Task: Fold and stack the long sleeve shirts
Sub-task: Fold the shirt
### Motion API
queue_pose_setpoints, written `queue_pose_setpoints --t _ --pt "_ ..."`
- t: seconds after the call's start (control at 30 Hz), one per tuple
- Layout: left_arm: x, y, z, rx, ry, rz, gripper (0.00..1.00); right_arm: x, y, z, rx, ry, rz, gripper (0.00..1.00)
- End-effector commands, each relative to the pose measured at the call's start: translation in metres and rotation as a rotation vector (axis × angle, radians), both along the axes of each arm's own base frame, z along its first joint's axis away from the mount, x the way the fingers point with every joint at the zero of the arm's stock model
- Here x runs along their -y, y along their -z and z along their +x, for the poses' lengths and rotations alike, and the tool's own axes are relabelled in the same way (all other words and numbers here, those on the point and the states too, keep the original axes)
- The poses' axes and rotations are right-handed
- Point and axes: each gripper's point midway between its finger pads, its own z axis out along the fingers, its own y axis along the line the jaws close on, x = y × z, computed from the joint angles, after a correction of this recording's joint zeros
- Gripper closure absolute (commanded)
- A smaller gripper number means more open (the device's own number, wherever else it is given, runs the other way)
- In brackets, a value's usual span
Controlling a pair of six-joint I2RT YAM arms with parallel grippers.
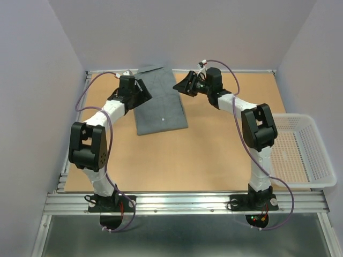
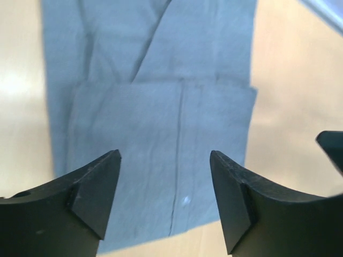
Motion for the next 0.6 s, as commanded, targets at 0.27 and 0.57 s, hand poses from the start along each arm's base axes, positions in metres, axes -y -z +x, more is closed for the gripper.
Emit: queue_pose_setpoints --t 0.27,0.57 --pt "-0.002 0.072 0.029 -0.131 -0.032 0.005 0.32 -0.005 0.076 0.020 -0.074 -0.003 -0.073 0.41" --pt "-0.026 0.113 -0.014 -0.264 -0.120 -0.019 0.34 0.001 0.143 -0.029 -0.216 -0.041 -0.151 0.47"
